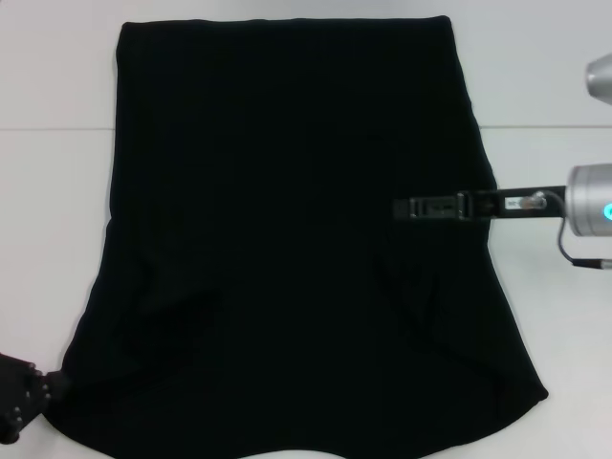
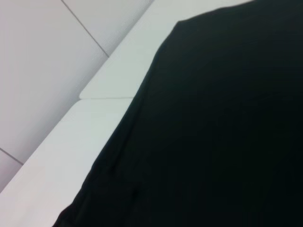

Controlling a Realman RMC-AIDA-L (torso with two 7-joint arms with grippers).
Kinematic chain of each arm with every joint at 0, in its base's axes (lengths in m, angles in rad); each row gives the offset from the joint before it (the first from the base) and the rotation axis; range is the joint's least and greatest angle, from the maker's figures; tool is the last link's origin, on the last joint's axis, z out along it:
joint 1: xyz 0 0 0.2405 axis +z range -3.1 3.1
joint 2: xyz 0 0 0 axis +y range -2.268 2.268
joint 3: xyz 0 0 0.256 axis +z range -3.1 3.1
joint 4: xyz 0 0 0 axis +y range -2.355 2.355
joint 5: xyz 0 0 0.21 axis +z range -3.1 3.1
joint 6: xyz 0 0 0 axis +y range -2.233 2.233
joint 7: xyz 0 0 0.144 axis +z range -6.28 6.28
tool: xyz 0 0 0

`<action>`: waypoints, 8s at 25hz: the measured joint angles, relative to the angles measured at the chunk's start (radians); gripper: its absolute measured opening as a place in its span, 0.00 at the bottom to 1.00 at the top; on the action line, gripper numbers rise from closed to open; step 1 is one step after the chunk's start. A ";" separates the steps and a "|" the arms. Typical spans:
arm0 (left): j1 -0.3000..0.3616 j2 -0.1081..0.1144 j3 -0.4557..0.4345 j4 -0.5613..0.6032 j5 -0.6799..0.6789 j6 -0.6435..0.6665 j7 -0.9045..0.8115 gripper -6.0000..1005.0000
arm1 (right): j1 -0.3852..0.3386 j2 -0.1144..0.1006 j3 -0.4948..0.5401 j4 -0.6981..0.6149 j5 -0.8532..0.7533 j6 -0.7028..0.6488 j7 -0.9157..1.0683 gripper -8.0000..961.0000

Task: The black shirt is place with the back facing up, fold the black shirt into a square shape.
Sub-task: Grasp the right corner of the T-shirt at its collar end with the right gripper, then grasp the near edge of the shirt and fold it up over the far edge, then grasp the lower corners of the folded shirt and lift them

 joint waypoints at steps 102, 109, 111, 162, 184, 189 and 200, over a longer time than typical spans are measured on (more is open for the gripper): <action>0.063 0.025 -0.260 -0.050 0.003 0.361 -0.139 0.00 | -0.288 -0.110 0.241 -0.016 -0.324 -0.571 -0.191 0.08; 0.100 0.017 -0.261 -0.047 0.003 0.380 -0.138 0.00 | -0.342 -0.117 0.261 -0.018 -0.325 -0.623 -0.260 0.08; 0.105 0.017 -0.261 -0.049 0.003 0.380 -0.137 0.00 | -0.353 -0.116 0.261 -0.018 -0.325 -0.636 -0.277 0.08; -0.555 0.126 -0.023 -0.646 -0.063 -0.913 -0.384 0.03 | 0.175 -0.006 0.442 0.303 -0.201 0.515 -0.293 0.09; -0.311 0.081 0.026 -0.263 -0.065 -0.417 -0.585 0.66 | 0.031 -0.048 0.404 0.133 -0.068 0.052 -0.235 0.67; -0.239 0.077 0.058 -0.226 -0.058 -0.352 -0.536 0.85 | 0.014 -0.067 0.345 0.131 -0.069 0.030 -0.195 0.75; -0.216 0.038 0.187 -0.231 -0.030 -0.413 -0.464 0.93 | 0.018 -0.062 0.289 0.130 -0.069 0.032 -0.187 0.74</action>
